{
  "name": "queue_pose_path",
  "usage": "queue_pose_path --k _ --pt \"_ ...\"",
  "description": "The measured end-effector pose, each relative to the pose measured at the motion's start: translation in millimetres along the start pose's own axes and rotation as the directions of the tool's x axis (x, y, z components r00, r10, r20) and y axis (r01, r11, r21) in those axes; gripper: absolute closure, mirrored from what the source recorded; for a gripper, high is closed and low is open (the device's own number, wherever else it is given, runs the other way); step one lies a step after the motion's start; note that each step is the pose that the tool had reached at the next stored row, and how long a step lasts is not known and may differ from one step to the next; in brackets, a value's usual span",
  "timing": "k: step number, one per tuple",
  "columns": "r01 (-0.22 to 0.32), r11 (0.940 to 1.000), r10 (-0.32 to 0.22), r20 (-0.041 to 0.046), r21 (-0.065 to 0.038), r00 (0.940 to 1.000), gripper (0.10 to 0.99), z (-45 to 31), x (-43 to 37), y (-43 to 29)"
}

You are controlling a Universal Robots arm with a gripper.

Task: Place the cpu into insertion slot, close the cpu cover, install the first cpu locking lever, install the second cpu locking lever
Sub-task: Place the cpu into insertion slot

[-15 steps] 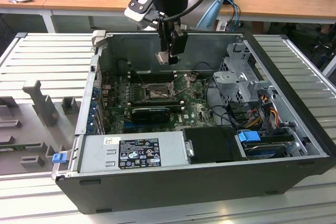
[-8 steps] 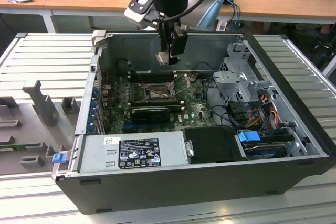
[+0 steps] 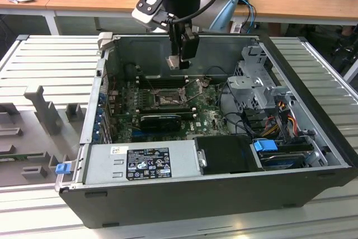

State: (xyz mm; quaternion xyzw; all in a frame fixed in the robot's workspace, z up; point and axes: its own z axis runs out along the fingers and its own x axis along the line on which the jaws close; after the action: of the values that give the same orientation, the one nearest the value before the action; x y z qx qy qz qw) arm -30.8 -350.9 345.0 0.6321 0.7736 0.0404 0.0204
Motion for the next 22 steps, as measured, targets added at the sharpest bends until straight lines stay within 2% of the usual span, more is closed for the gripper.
queue_pose_path --k 6,13,22 --pt "-0.086 0.9963 0.086 0.0077 -0.002 0.9962 0.557 2.2 0.0 -0.2" --pt "-0.093 0.9956 0.093 0.0076 -0.001 0.9956 0.557 8.0 -0.2 -0.8" --pt "-0.105 0.9945 0.105 0.0081 0.000 0.9945 0.557 22.0 -0.4 -1.9"
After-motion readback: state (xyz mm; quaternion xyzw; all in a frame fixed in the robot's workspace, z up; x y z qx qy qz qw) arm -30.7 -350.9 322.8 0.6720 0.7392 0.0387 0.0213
